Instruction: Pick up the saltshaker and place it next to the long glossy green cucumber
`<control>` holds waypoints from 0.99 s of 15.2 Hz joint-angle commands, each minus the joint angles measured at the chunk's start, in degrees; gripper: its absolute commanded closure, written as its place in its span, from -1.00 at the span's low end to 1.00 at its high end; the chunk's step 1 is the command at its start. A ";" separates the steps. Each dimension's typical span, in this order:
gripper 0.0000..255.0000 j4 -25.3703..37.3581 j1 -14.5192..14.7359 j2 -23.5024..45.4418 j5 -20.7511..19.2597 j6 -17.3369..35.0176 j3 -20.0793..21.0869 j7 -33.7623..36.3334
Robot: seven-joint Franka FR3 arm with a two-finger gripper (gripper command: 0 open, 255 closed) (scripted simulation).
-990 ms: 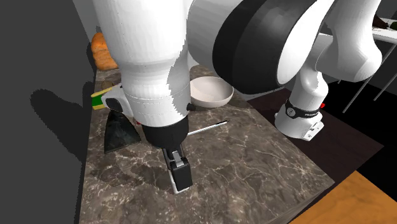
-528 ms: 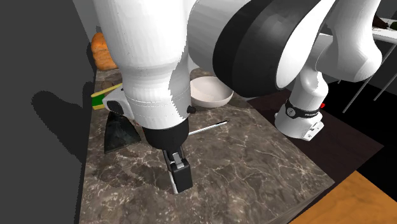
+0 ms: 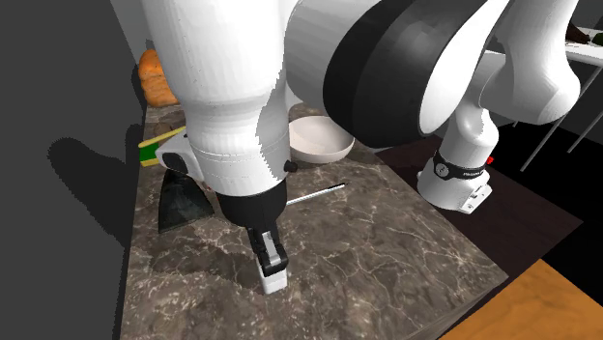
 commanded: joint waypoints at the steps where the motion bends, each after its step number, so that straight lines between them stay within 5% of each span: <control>1: 1.00 0.00 0.00 0.00 0.00 0.00 0.00 0.00; 15: 1.00 5.46 -0.11 -3.79 0.56 -9.23 0.09 -0.32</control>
